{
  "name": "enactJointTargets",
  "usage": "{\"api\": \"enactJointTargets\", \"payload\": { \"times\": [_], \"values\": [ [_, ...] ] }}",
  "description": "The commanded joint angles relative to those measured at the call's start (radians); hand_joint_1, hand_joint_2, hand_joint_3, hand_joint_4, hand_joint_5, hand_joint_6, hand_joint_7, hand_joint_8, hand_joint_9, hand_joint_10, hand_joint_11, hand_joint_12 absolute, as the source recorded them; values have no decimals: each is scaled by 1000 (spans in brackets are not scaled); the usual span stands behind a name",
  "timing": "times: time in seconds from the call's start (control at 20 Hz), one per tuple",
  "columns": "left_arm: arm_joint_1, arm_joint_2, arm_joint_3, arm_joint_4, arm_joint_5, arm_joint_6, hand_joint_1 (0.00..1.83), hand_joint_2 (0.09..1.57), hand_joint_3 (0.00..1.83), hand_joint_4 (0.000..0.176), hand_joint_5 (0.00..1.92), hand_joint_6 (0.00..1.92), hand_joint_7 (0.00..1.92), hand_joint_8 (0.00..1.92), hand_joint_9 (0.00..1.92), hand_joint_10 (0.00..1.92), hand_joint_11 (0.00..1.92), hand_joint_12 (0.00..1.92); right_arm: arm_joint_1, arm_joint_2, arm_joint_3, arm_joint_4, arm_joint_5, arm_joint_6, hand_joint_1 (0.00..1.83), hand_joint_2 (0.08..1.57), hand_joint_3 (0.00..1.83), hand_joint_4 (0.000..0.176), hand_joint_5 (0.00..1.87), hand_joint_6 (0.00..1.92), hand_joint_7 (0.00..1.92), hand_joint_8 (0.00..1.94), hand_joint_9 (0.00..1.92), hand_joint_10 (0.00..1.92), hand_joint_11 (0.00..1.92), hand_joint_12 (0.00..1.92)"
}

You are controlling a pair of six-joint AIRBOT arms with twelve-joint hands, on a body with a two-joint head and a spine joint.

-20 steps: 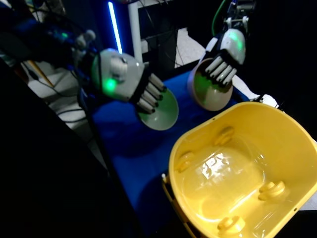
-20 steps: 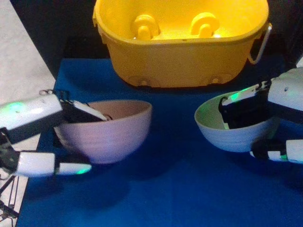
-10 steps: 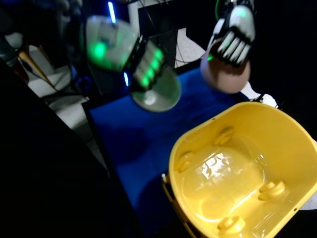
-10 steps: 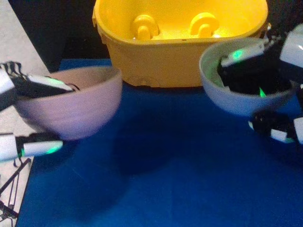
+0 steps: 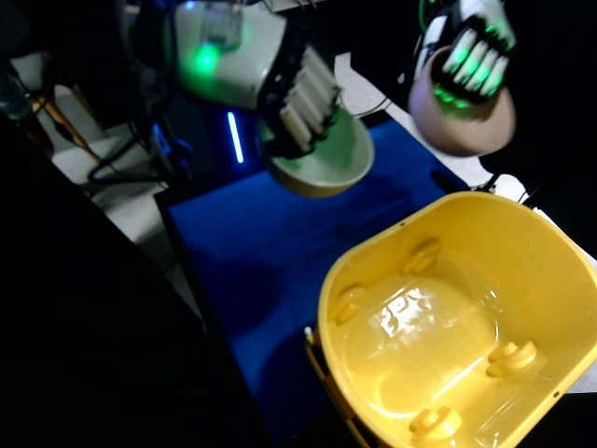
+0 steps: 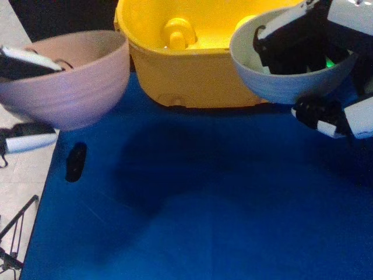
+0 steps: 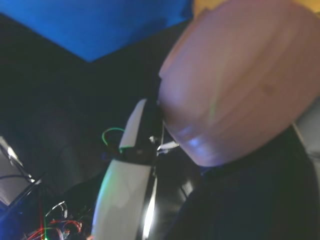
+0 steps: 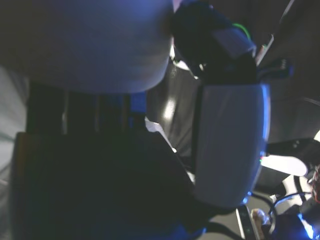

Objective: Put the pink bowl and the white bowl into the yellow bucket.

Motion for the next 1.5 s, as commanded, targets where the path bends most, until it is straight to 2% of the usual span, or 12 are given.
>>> {"api": "enactJointTargets", "payload": {
  "times": [0.0, 0.35, 0.4, 0.45, 0.65, 0.7, 0.75, 0.85, 0.9, 1.1, 1.2, 1.45],
  "values": [
    [-25, 5, 6, -26, -118, 3, 1235, 1191, 0, 0, 884, 913, 824, 1513, 724, 1469, 562, 1680, 24, -4, 8, 6, 93, 2, 1366, 897, 572, 0, 778, 1392, 820, 1339, 928, 1346, 1005, 1580],
    [-251, -80, 104, 43, 71, 24, 1235, 1191, 0, 0, 883, 913, 825, 1511, 725, 1469, 562, 1680, 42, -85, 94, -3, 73, 2, 1377, 977, 287, 0, 905, 1218, 870, 1025, 1042, 1133, 1085, 1487],
    [-311, -113, 130, 69, 119, 22, 1232, 1197, 1, 0, 856, 940, 825, 1517, 724, 1470, 562, 1681, 43, -98, 113, -2, 69, 3, 1474, 942, 314, 0, 920, 1159, 900, 959, 1049, 1028, 923, 1504],
    [-367, -140, 150, 97, 167, 21, 1235, 1191, 0, 0, 883, 917, 826, 1510, 724, 1470, 562, 1680, 44, -105, 125, -1, 67, 3, 1478, 1174, 14, 0, 722, 1366, 731, 1137, 865, 1229, 704, 1675],
    [-517, -236, 221, 178, 303, 17, 1234, 1191, 0, 0, 890, 907, 817, 1520, 724, 1469, 562, 1680, 67, -135, 175, 4, 53, 3, 1484, 1179, 0, 0, 674, 1390, 769, 1148, 898, 1210, 678, 1676],
    [-537, -257, 240, 193, 327, 10, 1363, 1163, 0, 0, 878, 918, 827, 1249, 853, 1457, 789, 1616, 84, -142, 183, 4, 43, 3, 1488, 1177, 0, 0, 662, 1380, 798, 1181, 910, 1217, 644, 1645],
    [-560, -282, 263, 216, 349, -14, 1484, 1128, 0, 0, 907, 929, 876, 1061, 920, 1218, 753, 1653, 107, -147, 193, 3, 23, 3, 1487, 1181, 1, 0, 658, 1392, 789, 1188, 880, 1243, 649, 1661],
    [-612, -332, 310, 267, 393, -71, 1396, 1111, 0, 0, 947, 1017, 962, 932, 935, 1230, 690, 1541, 137, -151, 210, 0, -4, 3, 1393, 1165, 0, 0, 865, 1157, 1052, 916, 1010, 1113, 746, 1613],
    [-625, -350, 324, 276, 413, -73, 1380, 1118, 1, 0, 913, 939, 943, 1019, 947, 1294, 827, 1528, 146, -154, 219, 0, -11, 3, 1481, 1185, 0, 0, 664, 1327, 812, 1180, 857, 1270, 643, 1705],
    [-634, -416, 381, 278, 437, -73, 1362, 1169, 0, 0, 850, 925, 871, 1274, 809, 1445, 780, 1598, 159, -219, 296, 0, -26, 4, 1483, 1201, 1, 0, 656, 1397, 739, 1270, 812, 1321, 615, 1702],
    [-654, -461, 424, 278, 461, -73, 1259, 1149, 1, 0, 914, 870, 941, 1326, 922, 1377, 835, 1692, 167, -250, 337, 0, -43, 4, 1377, 1141, 0, 0, 911, 1188, 880, 1129, 893, 1198, 749, 1574],
    [-670, -556, 524, 278, 488, -98, 1360, 1187, 1, 0, 763, 1122, 850, 1263, 796, 1483, 715, 1682, 178, -327, 432, 0, -85, 3, 1496, 1121, 0, 0, 884, 1179, 847, 1100, 956, 1078, 765, 1530]
  ]
}}
